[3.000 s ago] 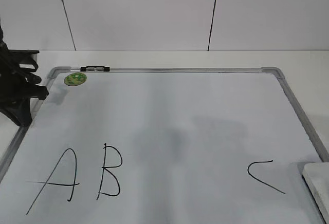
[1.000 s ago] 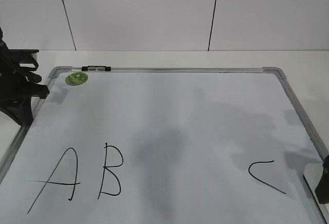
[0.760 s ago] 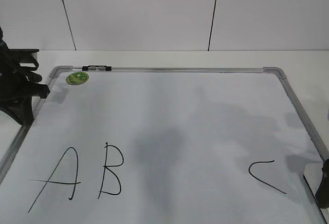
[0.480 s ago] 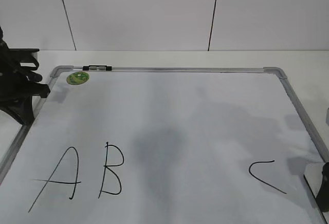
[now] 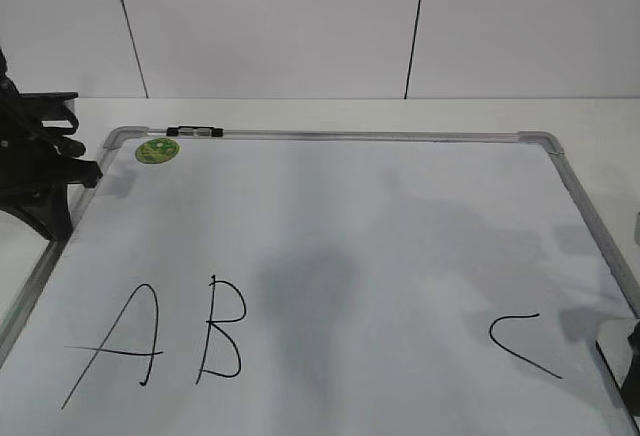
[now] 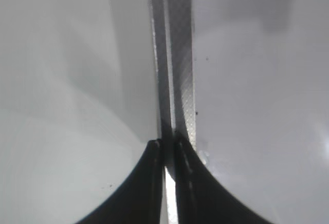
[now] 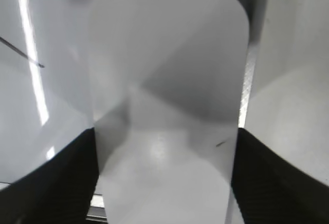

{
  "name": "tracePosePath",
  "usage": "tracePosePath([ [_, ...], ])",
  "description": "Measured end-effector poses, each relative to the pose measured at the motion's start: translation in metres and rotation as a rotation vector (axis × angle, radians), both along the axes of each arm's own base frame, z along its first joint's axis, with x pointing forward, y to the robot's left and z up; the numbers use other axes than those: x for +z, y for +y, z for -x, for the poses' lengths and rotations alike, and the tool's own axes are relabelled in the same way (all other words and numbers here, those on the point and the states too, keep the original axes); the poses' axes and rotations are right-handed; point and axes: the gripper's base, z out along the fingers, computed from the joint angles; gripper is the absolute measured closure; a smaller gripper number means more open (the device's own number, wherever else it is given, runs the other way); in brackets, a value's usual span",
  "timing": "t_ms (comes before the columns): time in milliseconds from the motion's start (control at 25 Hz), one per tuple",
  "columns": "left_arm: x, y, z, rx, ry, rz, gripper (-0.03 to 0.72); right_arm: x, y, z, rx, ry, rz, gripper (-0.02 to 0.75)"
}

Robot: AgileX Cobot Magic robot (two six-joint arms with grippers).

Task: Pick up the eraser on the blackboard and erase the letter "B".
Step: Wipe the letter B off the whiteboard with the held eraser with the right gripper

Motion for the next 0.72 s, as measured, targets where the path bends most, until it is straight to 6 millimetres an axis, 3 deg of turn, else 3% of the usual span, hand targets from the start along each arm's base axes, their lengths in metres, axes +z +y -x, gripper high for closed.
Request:
tracePosePath([
  [240,-0.0006,-0.0006,-0.0004,0.005,-0.001,0.007,0.666,0.0002,0.0,0.0003,0.0,0.004,0.0,0.184],
  [720,-0.0007,0.0021,0.0002,0.014,0.013,0.015,0.669,0.0005,0.0,0.0,0.0,0.003,0.0,0.197],
])
